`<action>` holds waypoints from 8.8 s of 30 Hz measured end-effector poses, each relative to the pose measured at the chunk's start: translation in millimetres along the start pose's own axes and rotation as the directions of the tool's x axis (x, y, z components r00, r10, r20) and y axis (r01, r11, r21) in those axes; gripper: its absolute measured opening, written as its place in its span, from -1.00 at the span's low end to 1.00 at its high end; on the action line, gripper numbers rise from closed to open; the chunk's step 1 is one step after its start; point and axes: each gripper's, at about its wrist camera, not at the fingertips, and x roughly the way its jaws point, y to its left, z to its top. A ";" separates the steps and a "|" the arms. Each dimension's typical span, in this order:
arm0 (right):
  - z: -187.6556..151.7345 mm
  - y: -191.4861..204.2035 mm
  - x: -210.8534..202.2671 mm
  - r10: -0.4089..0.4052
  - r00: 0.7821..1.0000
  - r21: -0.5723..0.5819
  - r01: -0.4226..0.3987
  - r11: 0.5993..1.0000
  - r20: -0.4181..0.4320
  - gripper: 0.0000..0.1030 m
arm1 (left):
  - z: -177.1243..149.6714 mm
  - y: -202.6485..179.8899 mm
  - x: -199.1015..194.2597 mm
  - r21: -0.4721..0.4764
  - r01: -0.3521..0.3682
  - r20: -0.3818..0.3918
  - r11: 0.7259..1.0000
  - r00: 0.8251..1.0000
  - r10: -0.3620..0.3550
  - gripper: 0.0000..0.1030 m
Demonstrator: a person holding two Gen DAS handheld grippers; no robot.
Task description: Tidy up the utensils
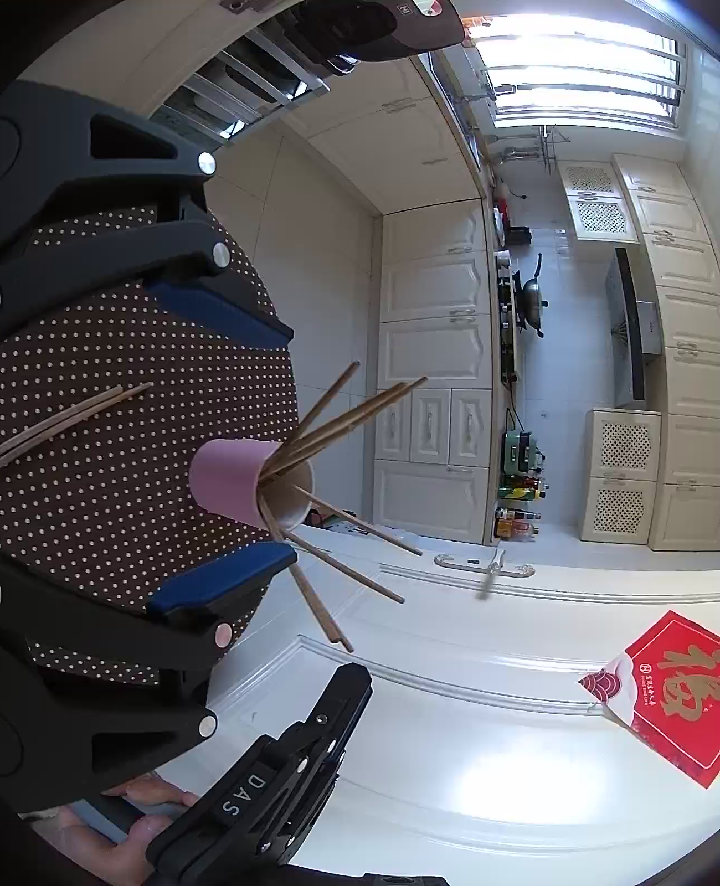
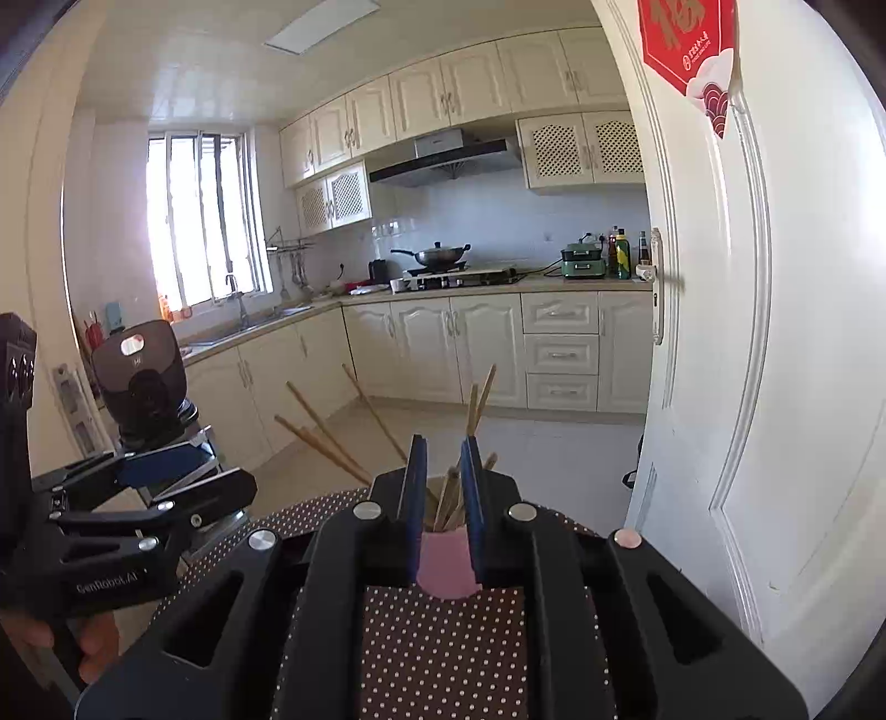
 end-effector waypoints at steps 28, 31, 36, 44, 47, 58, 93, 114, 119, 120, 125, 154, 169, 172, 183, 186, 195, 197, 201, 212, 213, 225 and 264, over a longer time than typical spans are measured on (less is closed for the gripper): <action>-150.0 88.2 97.1 0.132 0.785 -0.023 -0.183 0.983 -0.605 -0.44 | -132.2 61.1 45.5 -0.063 -0.044 -0.452 0.997 0.892 0.010 0.41; -151.4 92.1 108.1 0.140 0.775 -0.010 -0.186 0.982 -0.616 -0.44 | -137.1 68.0 48.6 -0.068 -0.050 -0.461 0.996 0.887 0.013 0.41; -150.3 107.4 123.2 0.130 0.770 -0.031 -0.191 0.981 -0.624 -0.44 | -143.9 80.2 53.5 -0.088 -0.059 -0.469 0.994 0.883 0.011 0.41; -150.2 115.6 132.8 0.081 0.787 -0.075 -0.160 0.984 -0.612 -0.43 | -149.3 92.3 63.5 -0.110 -0.056 -0.482 0.992 0.876 -0.004 0.41; -149.6 115.4 134.6 0.073 0.784 -0.079 -0.154 0.985 -0.616 -0.41 | -149.1 94.0 65.8 -0.123 -0.051 -0.485 0.991 0.874 -0.015 0.41; -152.7 108.4 130.0 0.033 0.798 -0.145 -0.150 0.978 -0.602 -0.79 | -150.4 89.8 77.5 -0.193 -0.025 -0.501 0.981 0.862 -0.077 0.41; -137.8 49.6 148.9 0.093 0.766 0.019 -0.105 0.994 -0.636 -0.72 | -138.8 53.9 137.7 -0.137 -0.084 -0.538 0.987 0.843 -0.003 -0.82; -72.9 46.2 49.4 0.146 0.901 0.023 -0.150 0.988 -0.407 -0.90 | -78.3 47.6 47.2 -0.119 -0.040 -0.388 0.992 0.922 -0.009 -0.88; -48.9 54.8 13.5 0.148 0.941 -0.011 -0.159 0.987 -0.305 -0.90 | -59.2 39.2 10.5 -0.088 -0.034 -0.310 0.996 0.951 0.006 -0.88; -44.9 56.0 5.5 0.152 0.946 -0.018 -0.164 0.986 -0.285 -0.90 | -57.0 37.7 4.6 -0.084 -0.031 -0.298 0.996 0.955 0.005 -0.88; -37.4 64.4 -17.8 0.131 0.965 -0.071 -0.151 0.986 -0.227 -0.90 | -46.4 21.9 -23.4 -0.054 -0.029 -0.231 0.998 0.973 0.016 -0.88; 4.3 15.0 -34.2 0.048 0.998 -0.068 -0.050 0.996 -0.039 -0.91 | 19.2 -14.9 -24.9 -0.029 0.004 0.119 1.000 0.993 -0.001 -0.88; 33.0 -10.4 -2.1 -0.041 0.991 -0.052 0.048 0.997 0.128 -0.91 | 81.1 -5.2 28.8 -0.198 0.027 0.225 0.980 0.974 0.019 -0.88; 38.0 -14.3 5.4 -0.043 0.988 -0.052 0.051 0.997 0.148 -0.91 | 89.1 -7.7 35.0 -0.189 0.011 0.257 0.982 0.966 0.039 -0.88; 45.5 -21.4 23.3 -0.021 0.979 0.000 0.022 1.000 0.204 -0.91 | 78.6 -20.3 68.8 -0.112 0.009 0.327 0.994 0.945 0.029 -0.88; 47.0 -21.3 26.9 -0.016 0.978 0.003 0.016 1.000 0.206 -0.91 | 69.5 -23.9 77.5 -0.081 0.017 0.319 0.997 0.948 0.010 -0.88; 52.4 -15.8 28.7 -0.001 0.977 -0.003 0.001 1.000 0.214 -0.91 | 47.8 -31.1 90.8 -0.023 0.018 0.280 1.000 0.960 -0.011 -0.87; 52.9 -14.4 29.8 0.003 0.977 -0.006 -0.002 1.000 0.213 -0.91 | 44.4 -31.8 92.6 -0.013 0.020 0.266 1.000 0.964 -0.016 -0.88; 52.6 -12.5 31.0 0.011 0.978 -0.004 -0.011 1.000 0.209 -0.91 | 38.1 -31.8 94.4 0.004 0.024 0.249 1.000 0.968 -0.025 -0.87; 47.5 -11.1 45.2 0.013 0.987 -0.008 -0.011 1.000 0.160 -0.91 | 27.2 -31.9 101.6 0.026 0.024 0.183 0.999 0.983 -0.028 -0.54; 46.6 -11.3 46.7 0.012 0.988 -0.008 -0.011 1.000 0.153 -0.91 | 26.5 -31.7 100.7 0.023 0.021 0.186 1.000 0.982 -0.025 -0.38; 31.9 -13.9 61.9 0.009 0.998 0.002 -0.010 1.000 0.068 -0.91 | 24.9 -26.9 86.0 0.004 0.003 0.219 1.000 0.976 -0.004 0.24; -0.9 12.0 -38.4 0.057 0.998 -0.045 -0.058 0.997 -0.039 -0.36 | 1.8 -0.2 -48.9 0.006 -0.041 0.228 0.999 0.973 0.038 0.52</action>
